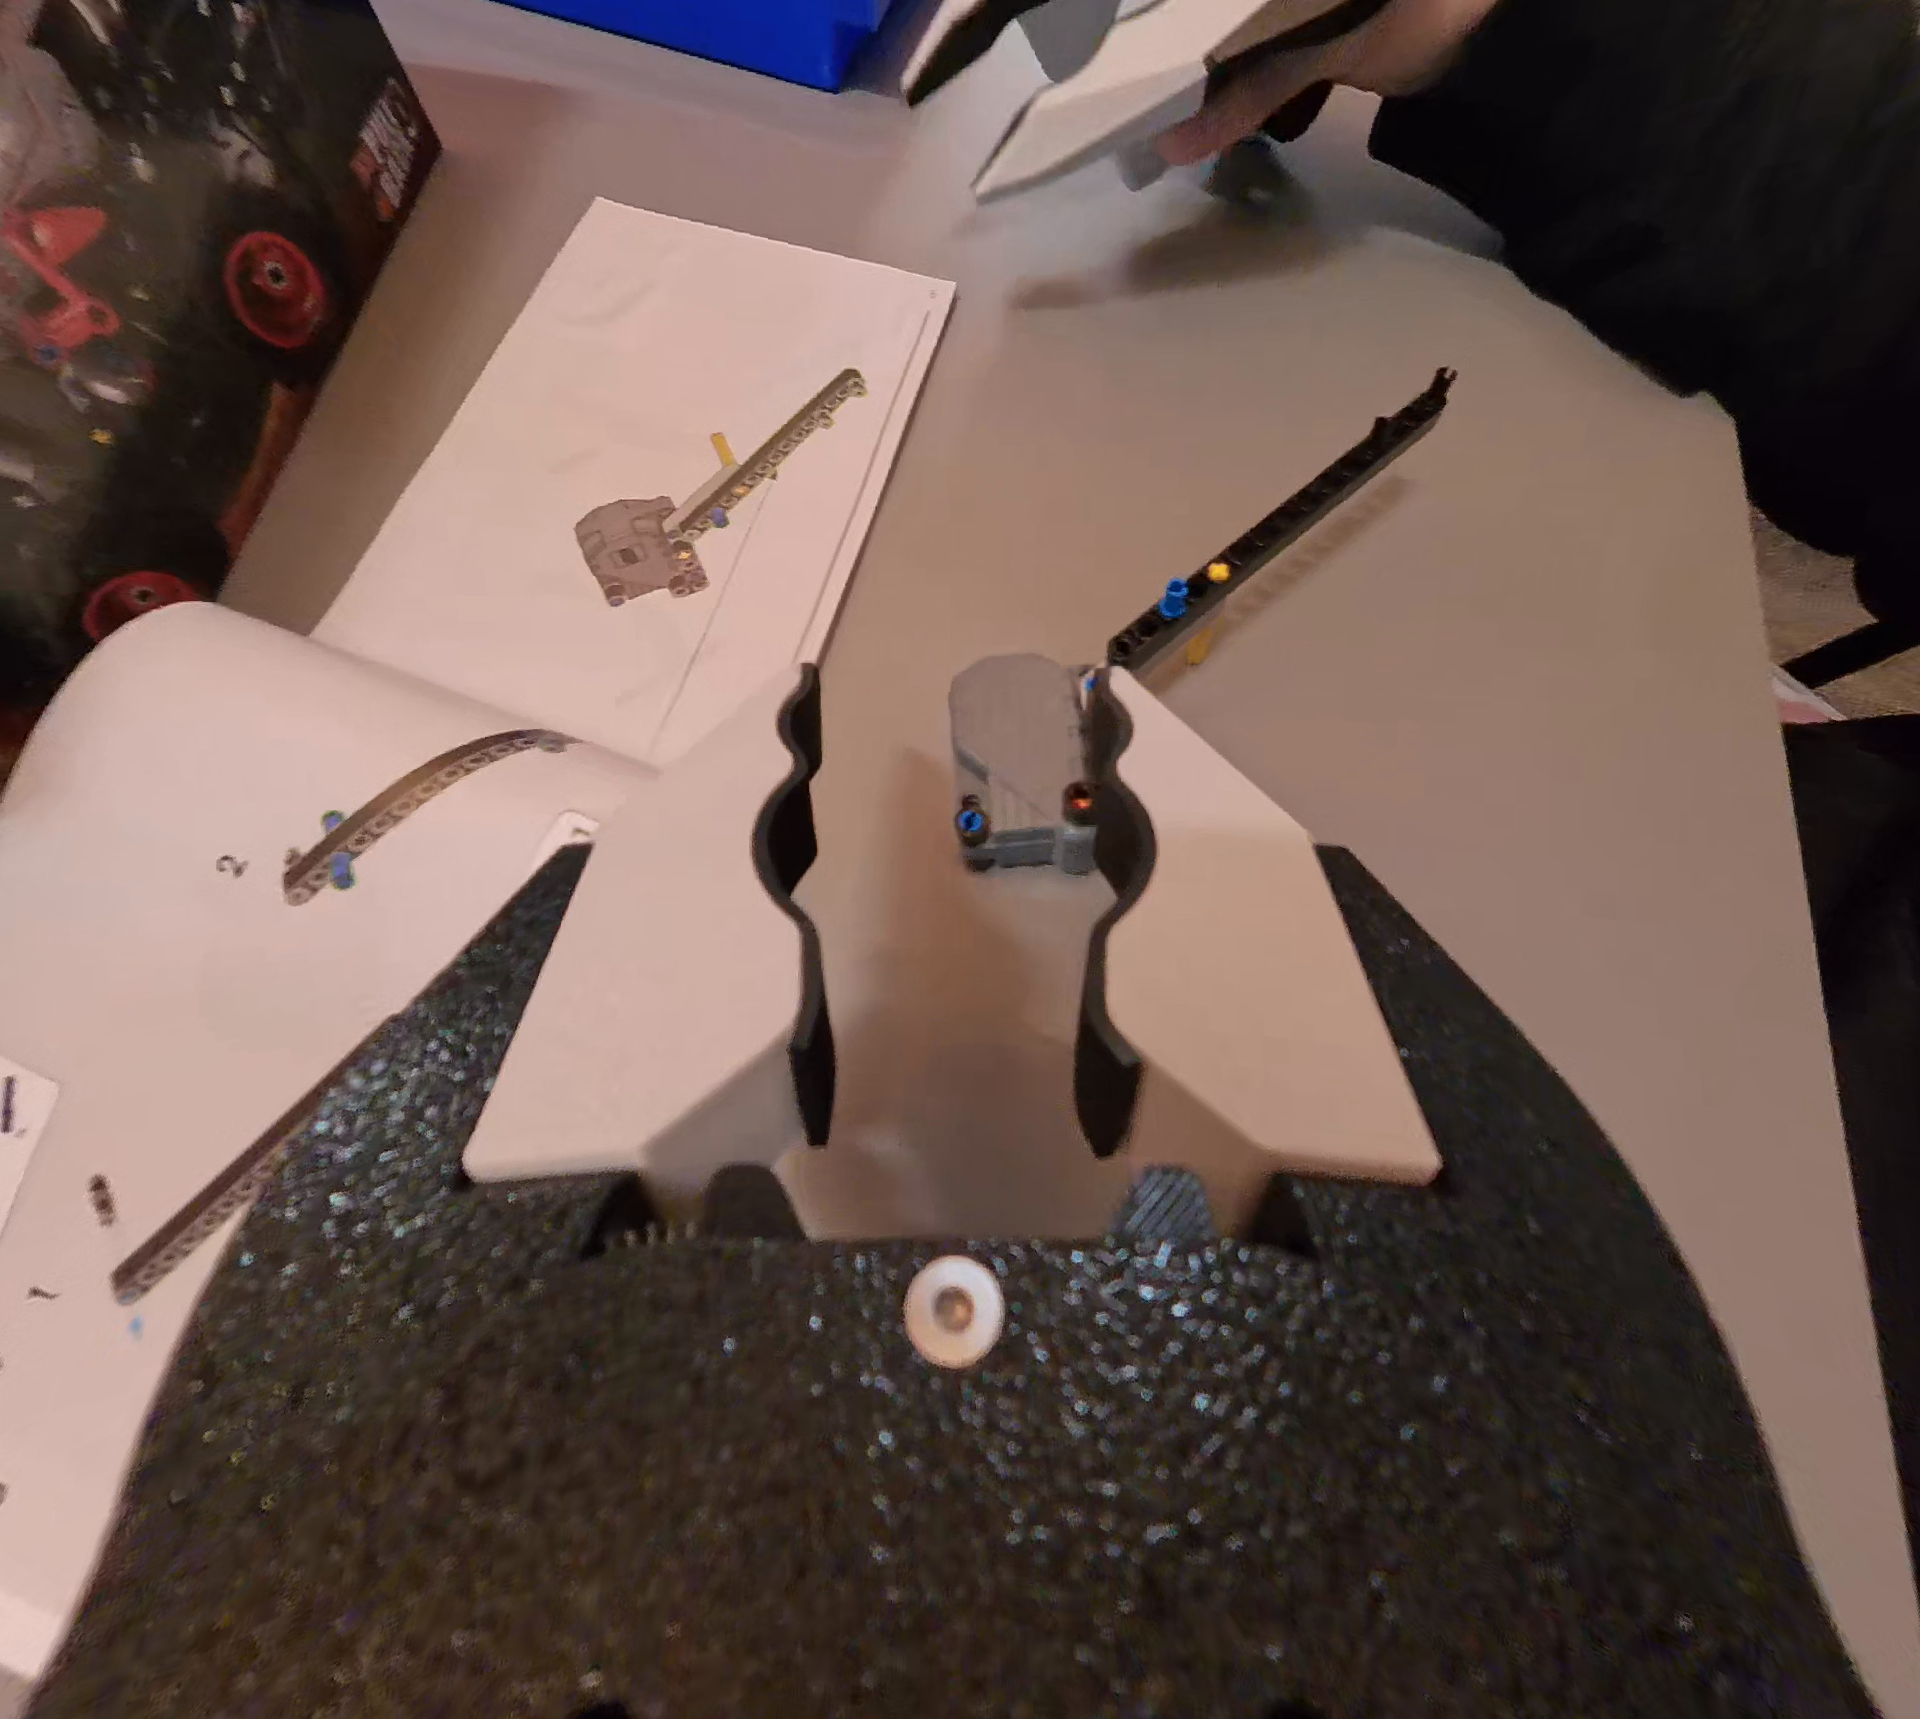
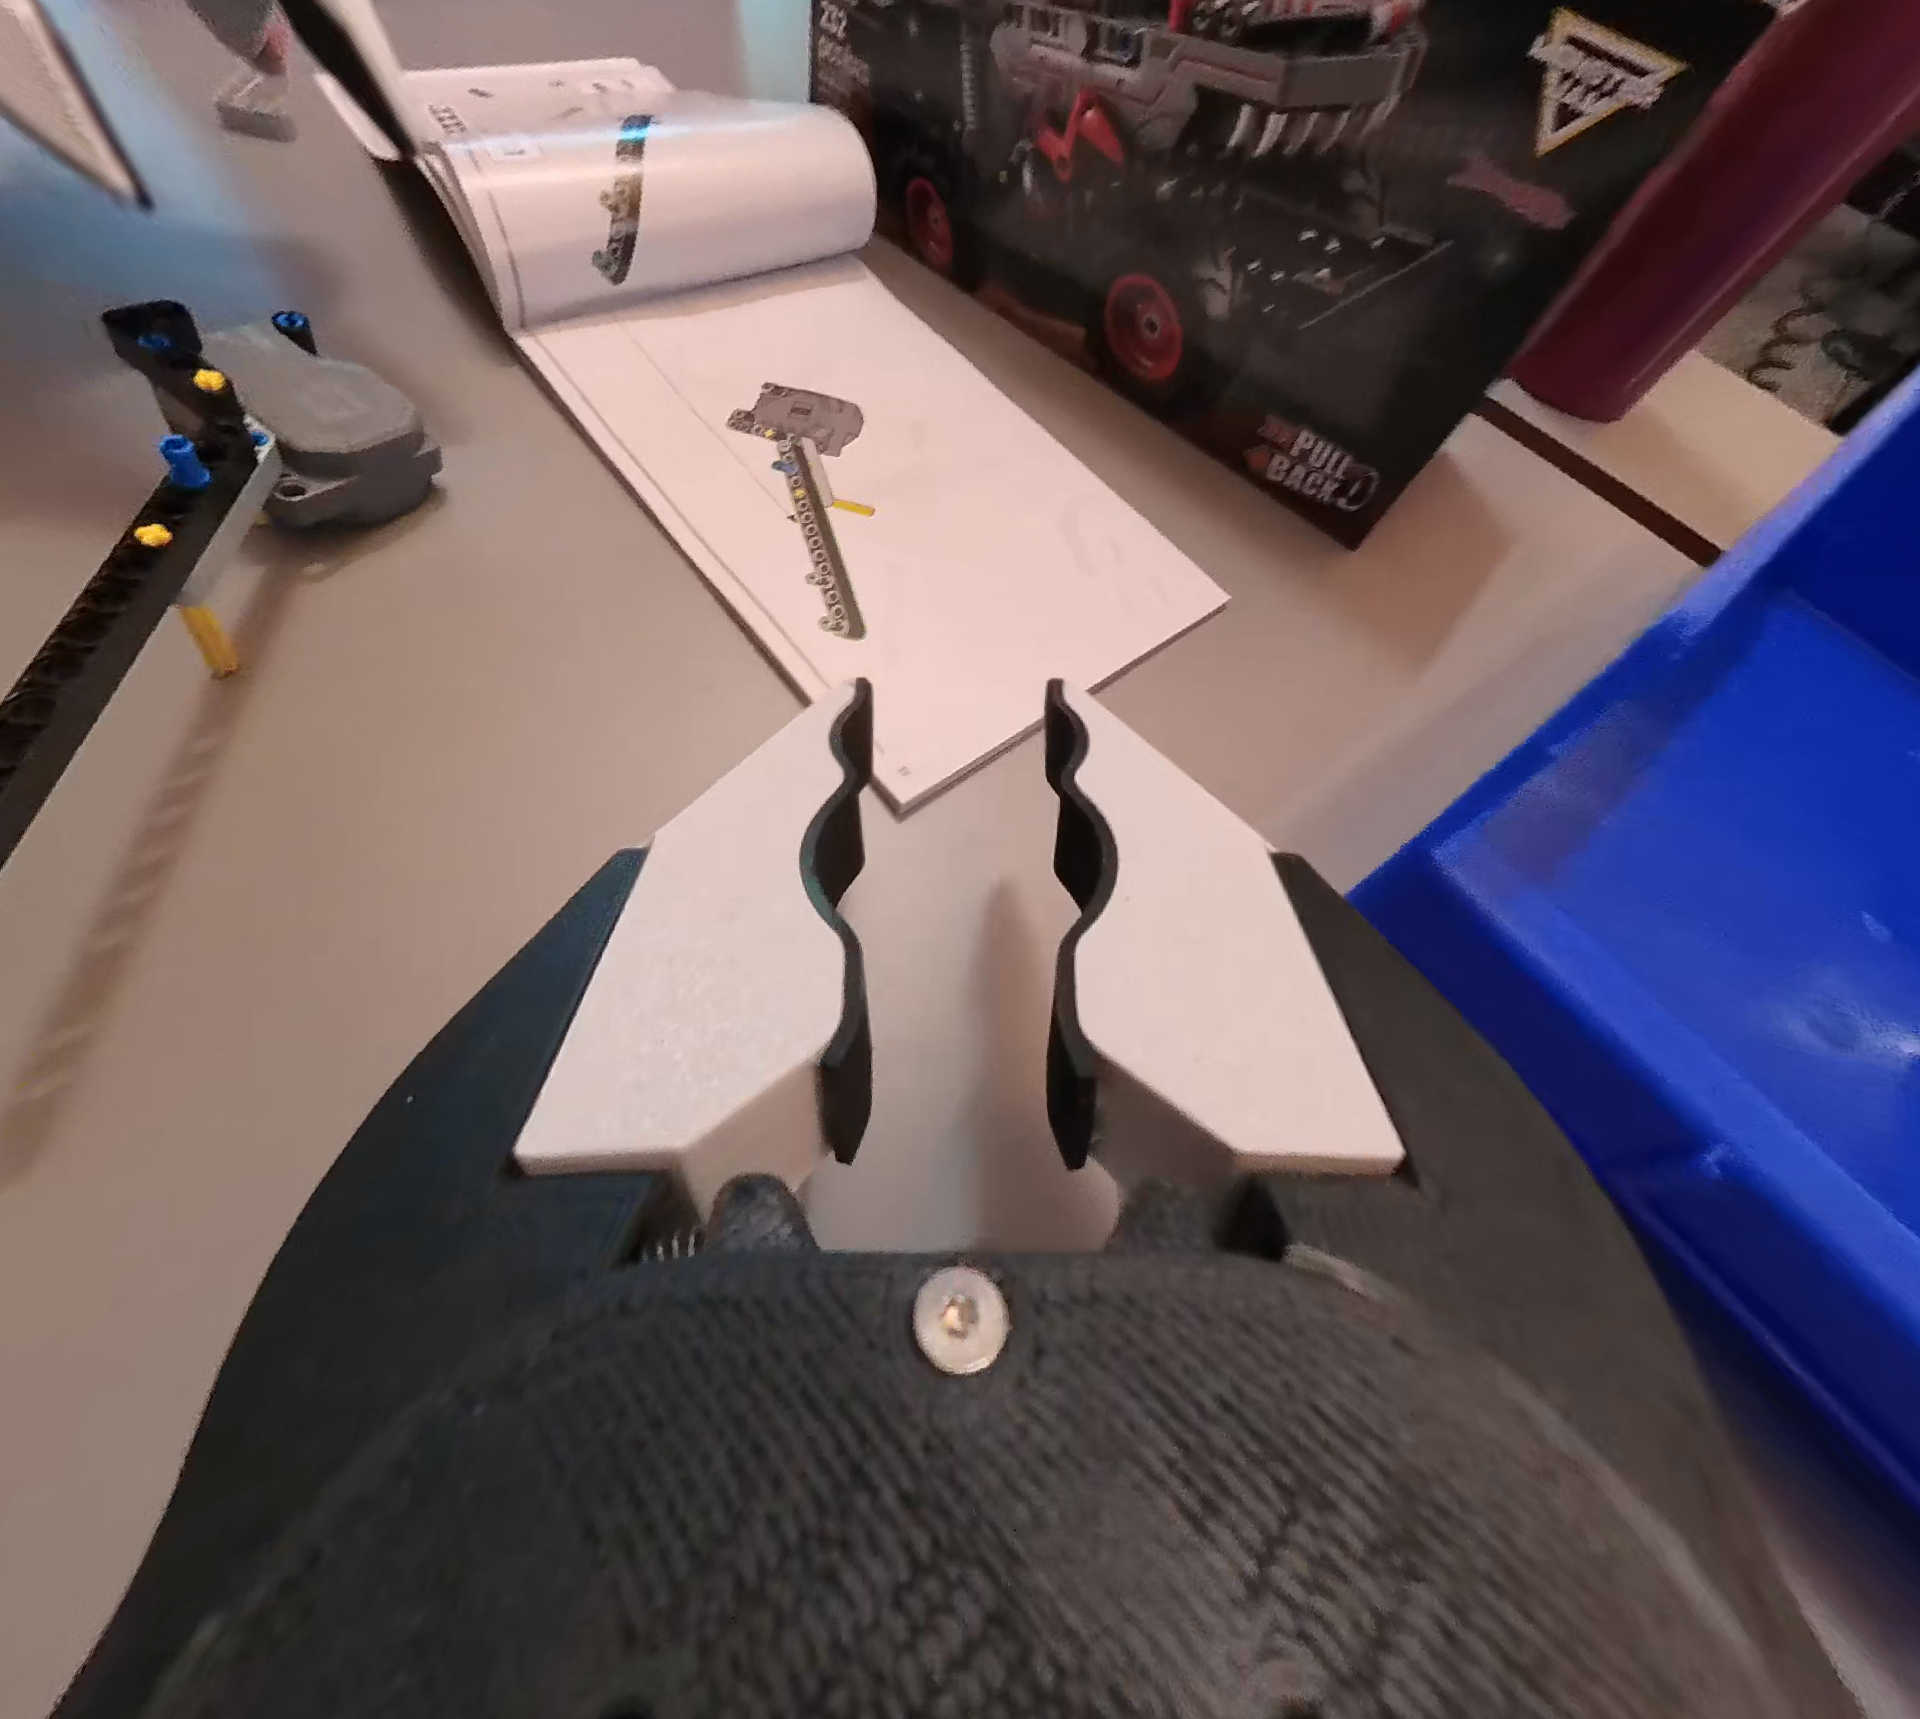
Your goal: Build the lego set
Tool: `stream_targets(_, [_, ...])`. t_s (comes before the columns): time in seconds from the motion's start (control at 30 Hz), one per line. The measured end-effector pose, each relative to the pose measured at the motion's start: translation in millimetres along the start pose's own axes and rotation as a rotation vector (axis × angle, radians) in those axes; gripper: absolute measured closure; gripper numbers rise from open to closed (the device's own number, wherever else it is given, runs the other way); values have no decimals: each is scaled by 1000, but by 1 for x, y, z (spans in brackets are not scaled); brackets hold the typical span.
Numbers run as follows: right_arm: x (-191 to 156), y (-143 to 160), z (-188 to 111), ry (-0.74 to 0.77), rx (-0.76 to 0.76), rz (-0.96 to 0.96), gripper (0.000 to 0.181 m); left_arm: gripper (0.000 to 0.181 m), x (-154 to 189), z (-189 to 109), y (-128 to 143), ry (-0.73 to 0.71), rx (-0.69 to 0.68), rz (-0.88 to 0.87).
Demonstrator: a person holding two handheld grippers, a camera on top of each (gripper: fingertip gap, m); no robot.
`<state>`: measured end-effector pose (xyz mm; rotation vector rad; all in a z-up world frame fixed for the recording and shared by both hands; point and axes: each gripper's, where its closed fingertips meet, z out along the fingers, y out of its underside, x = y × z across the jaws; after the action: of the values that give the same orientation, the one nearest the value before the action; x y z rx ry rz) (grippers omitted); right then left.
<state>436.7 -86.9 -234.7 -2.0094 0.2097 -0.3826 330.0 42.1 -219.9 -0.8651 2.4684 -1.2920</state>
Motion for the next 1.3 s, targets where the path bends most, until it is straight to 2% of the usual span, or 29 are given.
stream_targets(0.2, [10,1,-3,62,8,-26,156,132,13,-2,6,22,8,1])
stream_targets(0.27, [8,3,-2,57,-6,-52,157,133,11,-3,4,-1,34,51])
stream_targets(0.33, [7,6,0,67,-37,-82,158,137,0,-4,-3,-64,90,102])
stream_targets(0.47, [10,12,2,89,-78,-124,157,135,-29,-9,-14,-182,216,35])
stream_targets(0.63, [12,7,1,105,-70,-152,157,140,-54,-39,-29,-432,445,6])
stream_targets(0.77, [18,6,-2,144,-87,-181,158,143,-74,-54,-18,-602,446,-64])
stream_targets(0.87, [17,7,-2,136,-87,-178,158,143,-84,-55,-9,-661,402,-81])
stream_targets(1.03, [15,10,0,132,-96,-183,158,144,-85,-54,-6,-673,364,-61])
stream_targets(1.3, [17,14,-1,137,-104,-177,159,144,-63,-40,-13,-539,347,-3])
